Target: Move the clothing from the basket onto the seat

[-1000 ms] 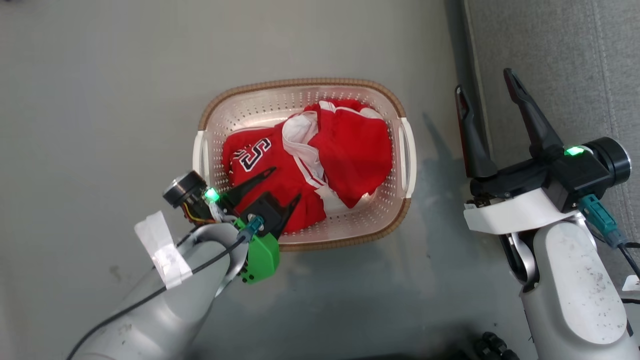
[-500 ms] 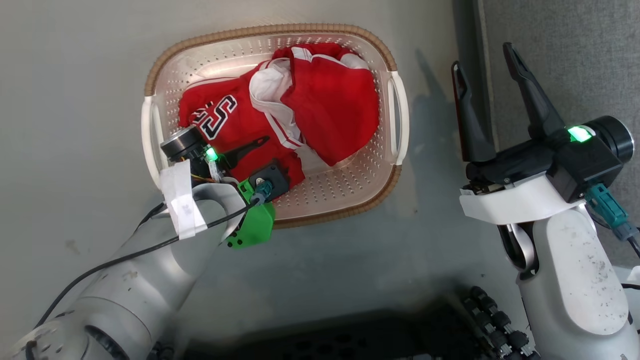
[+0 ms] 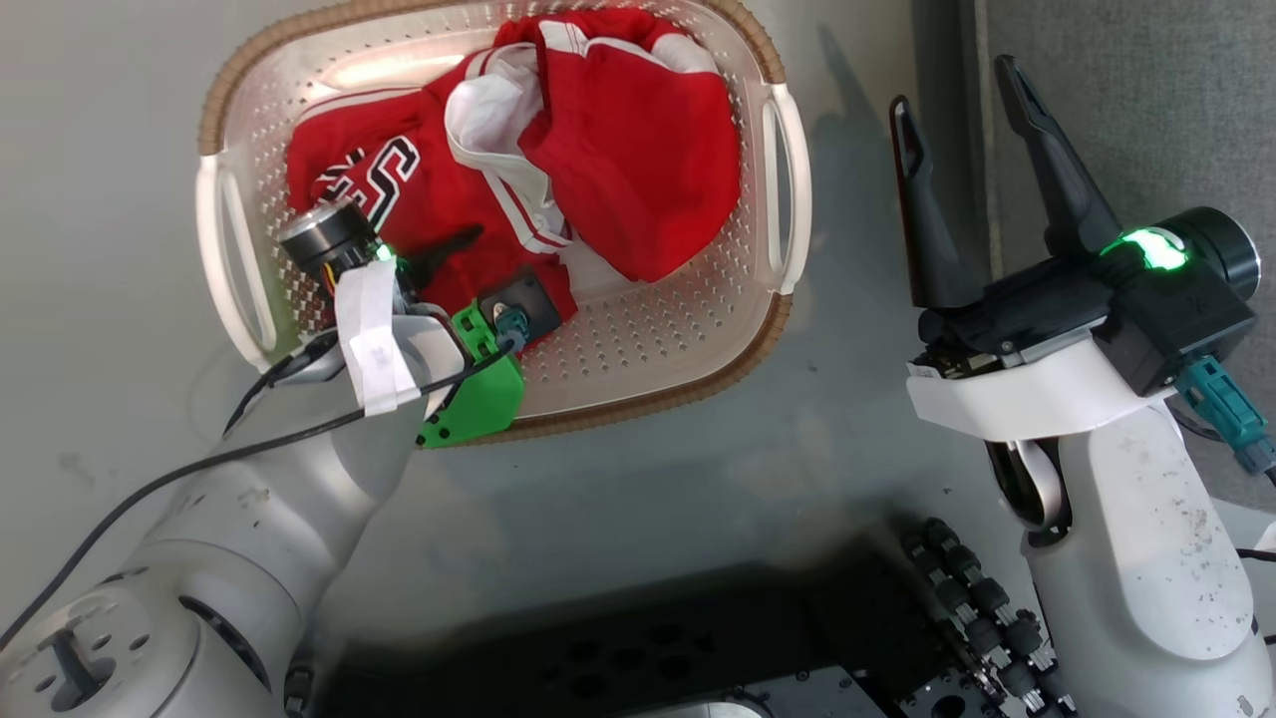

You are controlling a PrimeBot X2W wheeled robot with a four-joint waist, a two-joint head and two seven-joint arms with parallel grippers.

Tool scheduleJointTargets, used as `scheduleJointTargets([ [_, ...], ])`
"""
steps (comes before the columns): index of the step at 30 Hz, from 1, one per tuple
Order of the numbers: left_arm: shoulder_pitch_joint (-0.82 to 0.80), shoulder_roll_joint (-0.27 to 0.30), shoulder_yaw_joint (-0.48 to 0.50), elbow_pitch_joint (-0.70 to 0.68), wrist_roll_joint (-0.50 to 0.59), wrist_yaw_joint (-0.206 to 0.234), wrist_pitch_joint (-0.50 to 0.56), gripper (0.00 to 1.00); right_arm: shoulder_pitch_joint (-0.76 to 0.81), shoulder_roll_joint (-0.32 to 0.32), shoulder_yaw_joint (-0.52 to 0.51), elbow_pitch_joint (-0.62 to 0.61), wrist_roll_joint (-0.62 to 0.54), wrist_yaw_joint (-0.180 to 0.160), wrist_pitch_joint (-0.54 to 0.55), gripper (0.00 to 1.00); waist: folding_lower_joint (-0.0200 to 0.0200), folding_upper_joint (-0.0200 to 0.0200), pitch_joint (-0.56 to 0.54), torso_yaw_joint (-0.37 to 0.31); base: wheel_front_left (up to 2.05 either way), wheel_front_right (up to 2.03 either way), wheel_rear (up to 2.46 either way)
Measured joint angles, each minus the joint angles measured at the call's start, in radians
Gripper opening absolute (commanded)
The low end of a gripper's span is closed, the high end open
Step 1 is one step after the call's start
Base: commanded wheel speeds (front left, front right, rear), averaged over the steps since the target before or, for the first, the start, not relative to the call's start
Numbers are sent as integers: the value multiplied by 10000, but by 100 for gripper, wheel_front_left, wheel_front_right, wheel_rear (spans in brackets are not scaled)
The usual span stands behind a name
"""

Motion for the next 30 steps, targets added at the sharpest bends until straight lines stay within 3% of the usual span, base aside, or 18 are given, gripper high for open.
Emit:
scheduleJointTargets([
  [12, -420, 272, -267, 234, 293, 571, 685, 99, -36, 0, 211, -244, 263, 0, 0, 100, 0, 0, 658, -365, 0, 0, 0],
  [14, -440, 337, -286, 242, 295, 600, 702, 13, -61, 0, 213, -244, 286, 0, 0, 100, 0, 0, 712, -429, 0, 0, 0],
  [15, -444, 378, -299, 247, 299, 648, 786, 0, -70, 2, 222, -242, 330, 0, 0, 100, 0, 0, 734, -461, 0, 0, 0],
  [30, 87, 284, -205, 282, -132, 968, 75, 0, -162, 4, 418, 159, 336, 0, 0, 100, 0, 0, -263, -406, 0, 0, 0],
])
